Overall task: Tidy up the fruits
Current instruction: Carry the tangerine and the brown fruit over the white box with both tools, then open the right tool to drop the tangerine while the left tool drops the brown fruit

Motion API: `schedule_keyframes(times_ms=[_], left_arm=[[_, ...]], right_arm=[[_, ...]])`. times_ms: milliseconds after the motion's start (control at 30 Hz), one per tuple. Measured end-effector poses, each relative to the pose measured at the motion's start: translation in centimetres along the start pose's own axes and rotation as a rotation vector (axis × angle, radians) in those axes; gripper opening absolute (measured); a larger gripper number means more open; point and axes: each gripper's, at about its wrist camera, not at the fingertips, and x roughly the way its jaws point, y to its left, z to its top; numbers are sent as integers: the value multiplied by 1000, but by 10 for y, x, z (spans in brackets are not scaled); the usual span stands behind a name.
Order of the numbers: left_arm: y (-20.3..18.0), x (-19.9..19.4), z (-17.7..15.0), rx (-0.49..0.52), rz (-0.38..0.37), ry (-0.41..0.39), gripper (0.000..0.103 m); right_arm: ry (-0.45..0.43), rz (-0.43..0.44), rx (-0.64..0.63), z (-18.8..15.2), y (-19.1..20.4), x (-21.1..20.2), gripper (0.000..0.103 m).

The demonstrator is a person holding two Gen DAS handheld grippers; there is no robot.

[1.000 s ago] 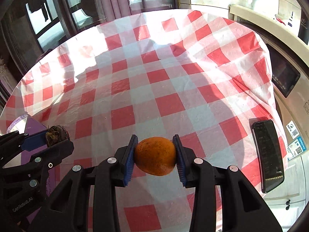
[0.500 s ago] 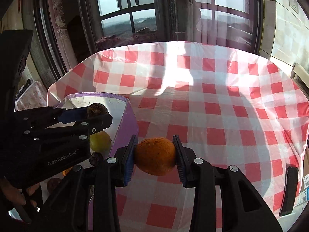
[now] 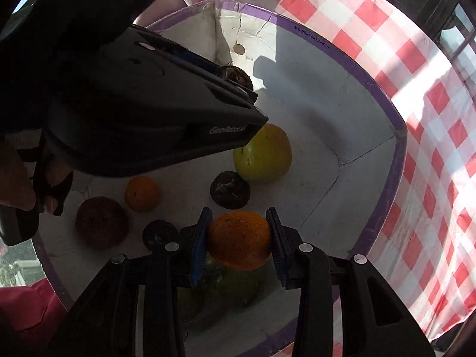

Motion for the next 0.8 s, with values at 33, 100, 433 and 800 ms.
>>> schedule_keyframes(times_ms=[33,100,433,800], left_arm=[[2,6,5,9,4,8,41],[5,16,15,16,9,22,41],[7,60,36,77,-4,130,41],[24,76,31,-5,-9,171,55]], right_arm=[[22,-8,0,3,-2,6,37],[51,-13,-10,8,-3,12,37],[235,-252,-309,20,8,49,37],[310,-267,-406,14,13,75,39]])
